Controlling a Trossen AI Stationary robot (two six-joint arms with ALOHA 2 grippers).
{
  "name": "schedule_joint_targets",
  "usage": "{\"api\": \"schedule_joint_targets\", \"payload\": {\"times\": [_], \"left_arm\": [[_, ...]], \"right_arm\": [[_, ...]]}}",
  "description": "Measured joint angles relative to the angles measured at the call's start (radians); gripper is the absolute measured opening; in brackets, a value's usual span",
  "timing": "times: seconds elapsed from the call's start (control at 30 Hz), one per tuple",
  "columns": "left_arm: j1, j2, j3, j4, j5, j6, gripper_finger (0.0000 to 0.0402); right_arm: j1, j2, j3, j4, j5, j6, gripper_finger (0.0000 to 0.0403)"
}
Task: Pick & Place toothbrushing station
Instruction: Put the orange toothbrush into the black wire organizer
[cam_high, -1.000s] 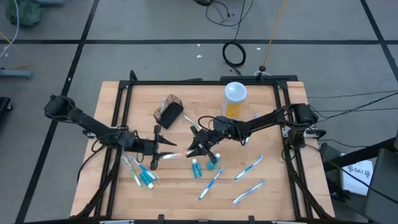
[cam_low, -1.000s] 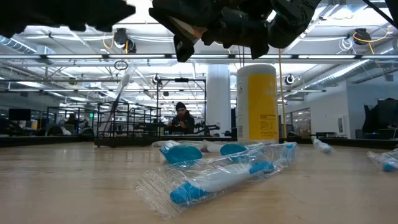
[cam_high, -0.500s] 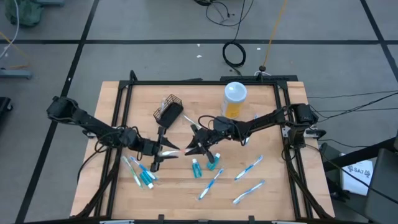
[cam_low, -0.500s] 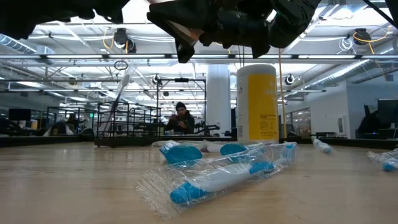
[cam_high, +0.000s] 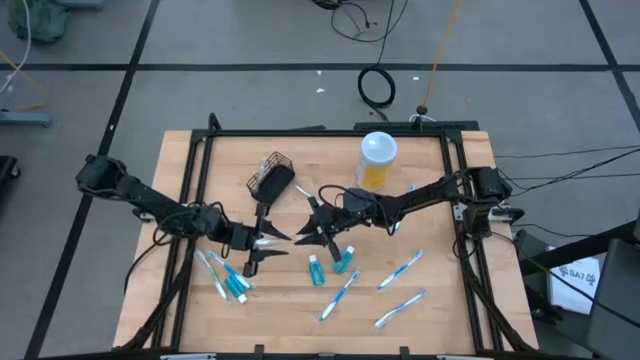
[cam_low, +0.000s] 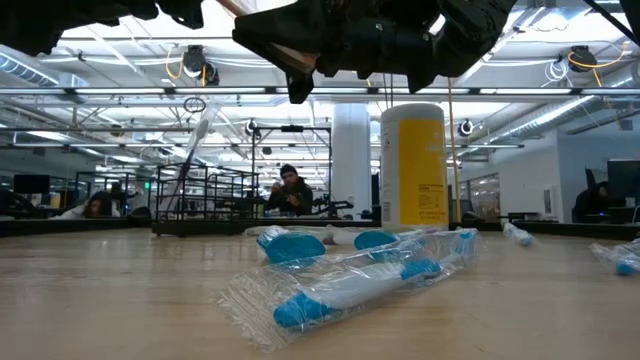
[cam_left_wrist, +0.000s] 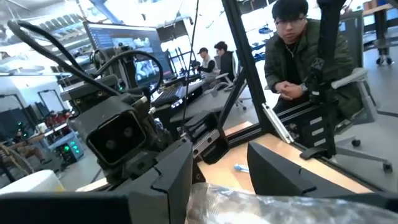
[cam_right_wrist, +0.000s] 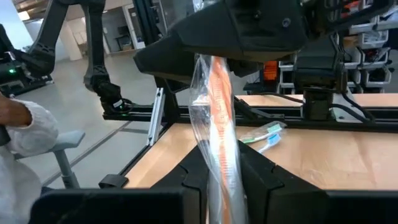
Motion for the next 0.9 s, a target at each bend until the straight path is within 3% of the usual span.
{"api": "schedule_joint_targets", "payload": {"times": [0.23,0.43,0.7,0.9], "left_arm": [[-0.003,0.000,0.000,-0.032,-0.049,0.017,0.0156],[-0.027,-0.023,0.000,-0.030,-0.095,0.033,0.0156],[-0.035,-0.028,-0.002,-0.029,-0.099,0.053,0.0154],[-0.036,-0.028,-0.002,-0.005,-0.099,0.054,0.0115]], "right_arm": [[0.006,0.000,0.000,0.012,-0.002,-0.016,0.0047],[0.006,0.000,0.000,0.064,-0.079,-0.011,0.0047],[0.007,0.000,0.000,0.070,-0.079,-0.011,0.0047],[0.007,0.000,0.000,0.070,-0.079,-0.011,0.0047]]}}
